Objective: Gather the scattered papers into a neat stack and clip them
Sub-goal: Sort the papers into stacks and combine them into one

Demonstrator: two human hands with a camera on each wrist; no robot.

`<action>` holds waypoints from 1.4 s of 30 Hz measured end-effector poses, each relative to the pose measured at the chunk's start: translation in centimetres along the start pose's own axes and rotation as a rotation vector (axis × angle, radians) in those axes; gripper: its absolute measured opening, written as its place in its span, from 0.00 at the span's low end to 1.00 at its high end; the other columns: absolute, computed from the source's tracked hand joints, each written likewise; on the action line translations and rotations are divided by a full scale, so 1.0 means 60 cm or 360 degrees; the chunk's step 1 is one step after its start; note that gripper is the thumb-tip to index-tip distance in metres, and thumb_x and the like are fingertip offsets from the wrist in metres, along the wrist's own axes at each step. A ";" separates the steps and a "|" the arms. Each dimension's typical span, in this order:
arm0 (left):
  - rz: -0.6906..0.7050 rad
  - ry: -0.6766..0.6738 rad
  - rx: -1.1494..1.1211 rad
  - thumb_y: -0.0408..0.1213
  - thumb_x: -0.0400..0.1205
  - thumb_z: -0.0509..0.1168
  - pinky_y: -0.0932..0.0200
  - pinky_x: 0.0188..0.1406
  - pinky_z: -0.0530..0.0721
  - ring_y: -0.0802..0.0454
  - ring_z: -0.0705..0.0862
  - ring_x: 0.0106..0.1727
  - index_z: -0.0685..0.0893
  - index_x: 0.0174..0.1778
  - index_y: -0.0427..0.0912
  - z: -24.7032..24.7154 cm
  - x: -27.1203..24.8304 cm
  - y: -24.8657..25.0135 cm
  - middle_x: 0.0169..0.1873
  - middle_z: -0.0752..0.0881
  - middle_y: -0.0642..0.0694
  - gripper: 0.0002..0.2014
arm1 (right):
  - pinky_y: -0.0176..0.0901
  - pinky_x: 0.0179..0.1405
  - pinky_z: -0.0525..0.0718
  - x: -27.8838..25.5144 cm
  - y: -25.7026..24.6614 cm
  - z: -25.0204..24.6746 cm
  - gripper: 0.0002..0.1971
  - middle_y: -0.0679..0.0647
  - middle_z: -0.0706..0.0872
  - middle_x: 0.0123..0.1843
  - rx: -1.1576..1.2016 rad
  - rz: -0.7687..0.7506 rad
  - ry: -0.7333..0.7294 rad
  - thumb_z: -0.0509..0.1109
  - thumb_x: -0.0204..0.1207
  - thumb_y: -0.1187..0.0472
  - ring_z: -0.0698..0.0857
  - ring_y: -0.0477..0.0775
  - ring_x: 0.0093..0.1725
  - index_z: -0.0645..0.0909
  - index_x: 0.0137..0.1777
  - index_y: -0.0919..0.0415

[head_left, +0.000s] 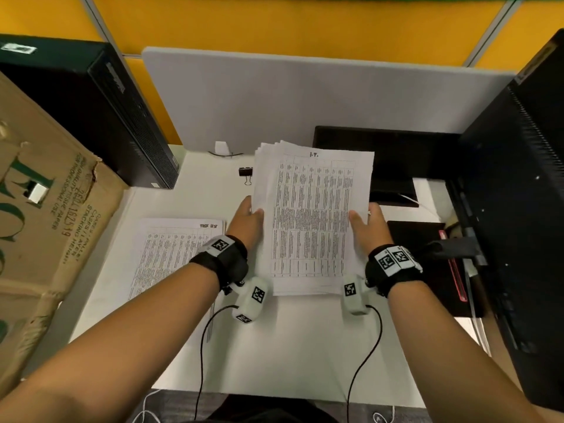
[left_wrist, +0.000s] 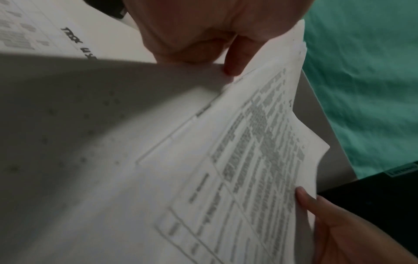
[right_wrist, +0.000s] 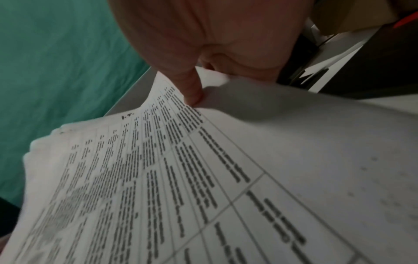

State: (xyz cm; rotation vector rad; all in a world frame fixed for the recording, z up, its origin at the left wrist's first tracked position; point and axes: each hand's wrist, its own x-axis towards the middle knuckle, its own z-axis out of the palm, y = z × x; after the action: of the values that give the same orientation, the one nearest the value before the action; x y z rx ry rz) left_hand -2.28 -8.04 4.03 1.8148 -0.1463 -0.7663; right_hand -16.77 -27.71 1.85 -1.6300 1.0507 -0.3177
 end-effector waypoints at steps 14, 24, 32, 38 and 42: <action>0.0490 0.0237 -0.0008 0.37 0.84 0.65 0.52 0.67 0.81 0.53 0.84 0.63 0.77 0.70 0.43 0.015 0.012 0.023 0.62 0.85 0.51 0.17 | 0.38 0.55 0.86 -0.007 -0.046 0.002 0.18 0.53 0.87 0.62 0.0222 -0.0273 0.0088 0.68 0.80 0.66 0.85 0.50 0.60 0.78 0.70 0.59; 0.0438 0.0226 -0.0204 0.34 0.78 0.72 0.56 0.57 0.83 0.53 0.85 0.57 0.76 0.58 0.45 0.020 0.006 0.027 0.53 0.86 0.50 0.16 | 0.32 0.48 0.79 -0.034 -0.058 0.015 0.13 0.46 0.84 0.57 0.0410 -0.0300 -0.0078 0.69 0.80 0.64 0.83 0.39 0.56 0.75 0.61 0.50; 0.0542 0.0302 -0.0420 0.57 0.72 0.72 0.58 0.52 0.84 0.56 0.85 0.50 0.75 0.56 0.43 0.022 0.003 0.045 0.51 0.84 0.48 0.26 | 0.39 0.43 0.83 -0.035 -0.096 0.017 0.05 0.49 0.87 0.49 0.0694 -0.0237 0.0010 0.69 0.80 0.59 0.87 0.44 0.46 0.79 0.54 0.54; 0.0549 0.0427 -0.0323 0.65 0.73 0.64 0.55 0.51 0.83 0.54 0.82 0.47 0.73 0.55 0.41 0.032 -0.003 0.060 0.49 0.82 0.46 0.30 | 0.31 0.30 0.81 -0.041 -0.118 0.023 0.15 0.46 0.83 0.39 0.0608 -0.0294 0.0152 0.66 0.80 0.46 0.84 0.36 0.32 0.76 0.52 0.58; 0.0463 0.0498 -0.0374 0.65 0.77 0.59 0.52 0.60 0.79 0.53 0.83 0.51 0.76 0.53 0.39 0.026 0.003 0.070 0.47 0.84 0.48 0.28 | 0.38 0.35 0.80 -0.044 -0.127 0.016 0.16 0.48 0.83 0.38 0.0587 -0.0224 0.0228 0.63 0.81 0.43 0.83 0.46 0.37 0.77 0.50 0.57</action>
State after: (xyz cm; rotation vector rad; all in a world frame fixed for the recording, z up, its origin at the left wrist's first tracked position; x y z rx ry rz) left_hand -1.90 -11.02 7.38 1.6195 -0.1066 -0.2773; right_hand -14.04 -25.18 9.09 -1.3630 0.9210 -0.6896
